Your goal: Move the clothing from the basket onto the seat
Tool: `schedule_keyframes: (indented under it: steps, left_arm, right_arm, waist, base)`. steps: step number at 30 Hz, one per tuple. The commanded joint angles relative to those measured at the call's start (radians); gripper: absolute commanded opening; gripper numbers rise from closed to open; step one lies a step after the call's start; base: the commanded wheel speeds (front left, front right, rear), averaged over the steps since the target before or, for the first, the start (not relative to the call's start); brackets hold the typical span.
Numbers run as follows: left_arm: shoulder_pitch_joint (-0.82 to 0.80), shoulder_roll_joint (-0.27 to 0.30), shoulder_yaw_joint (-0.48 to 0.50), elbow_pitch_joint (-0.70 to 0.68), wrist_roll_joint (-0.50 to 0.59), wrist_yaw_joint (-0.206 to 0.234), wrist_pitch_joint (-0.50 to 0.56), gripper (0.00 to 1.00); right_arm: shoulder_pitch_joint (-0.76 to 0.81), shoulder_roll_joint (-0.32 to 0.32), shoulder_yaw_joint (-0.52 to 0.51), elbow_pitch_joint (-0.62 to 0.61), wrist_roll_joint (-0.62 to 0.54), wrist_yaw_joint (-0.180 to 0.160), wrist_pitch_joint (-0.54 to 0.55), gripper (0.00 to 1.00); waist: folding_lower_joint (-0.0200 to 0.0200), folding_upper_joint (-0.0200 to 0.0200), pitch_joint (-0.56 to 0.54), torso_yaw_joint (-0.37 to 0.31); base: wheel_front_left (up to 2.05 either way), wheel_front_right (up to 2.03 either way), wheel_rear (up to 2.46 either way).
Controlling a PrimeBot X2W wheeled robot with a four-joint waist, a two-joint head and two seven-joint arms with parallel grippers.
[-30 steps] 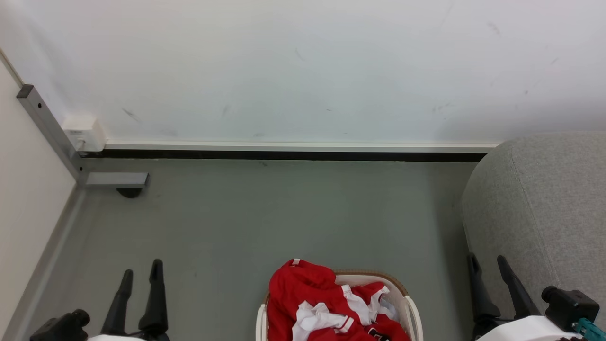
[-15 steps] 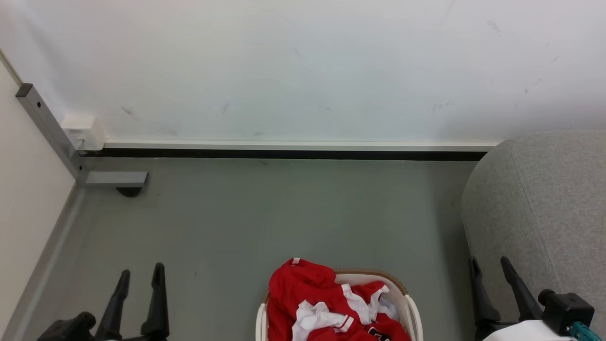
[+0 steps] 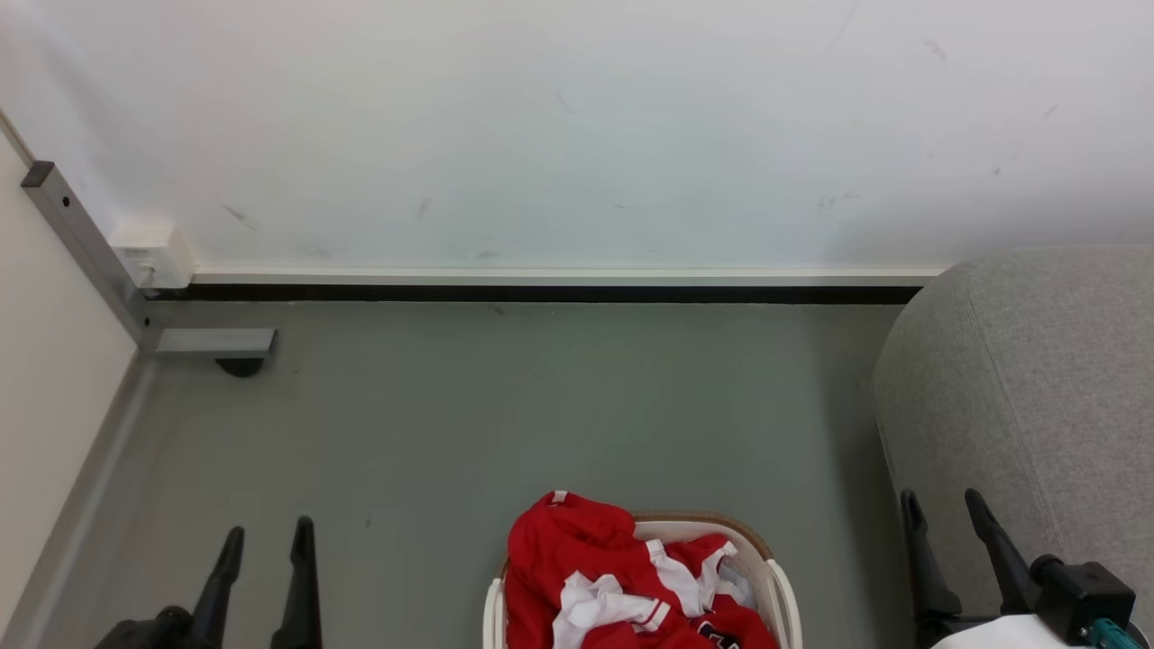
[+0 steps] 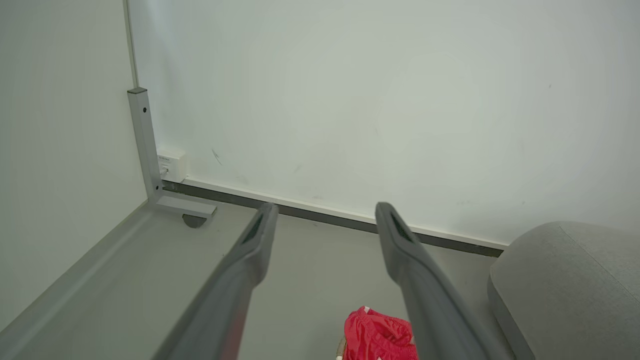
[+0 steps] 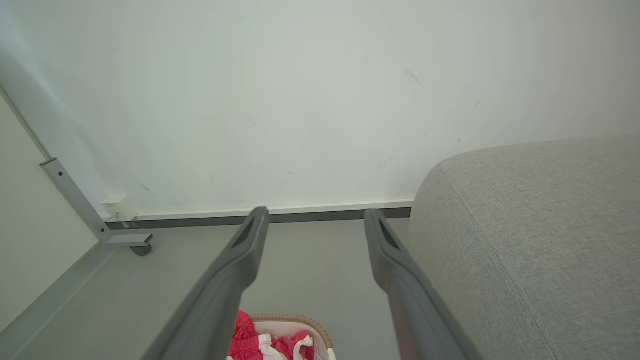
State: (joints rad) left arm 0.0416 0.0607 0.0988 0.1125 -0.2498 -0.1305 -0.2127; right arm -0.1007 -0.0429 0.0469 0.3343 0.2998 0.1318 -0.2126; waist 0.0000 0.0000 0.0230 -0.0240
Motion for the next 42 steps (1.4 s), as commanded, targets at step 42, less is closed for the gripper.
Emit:
schedule_keyframes:
  steps: [42]
  left_arm:
    - [0.020, 0.014, -0.014, 0.022, 0.141, 0.001, -0.052, 1.00]
  right_arm:
    - [-0.019, -0.011, 0.062, 0.023, -0.095, -0.002, -0.053, 1.00]
  waist:
    - [0.0000, 0.0000, 0.019, -0.039]
  base:
    - [0.00, 0.00, 0.00]
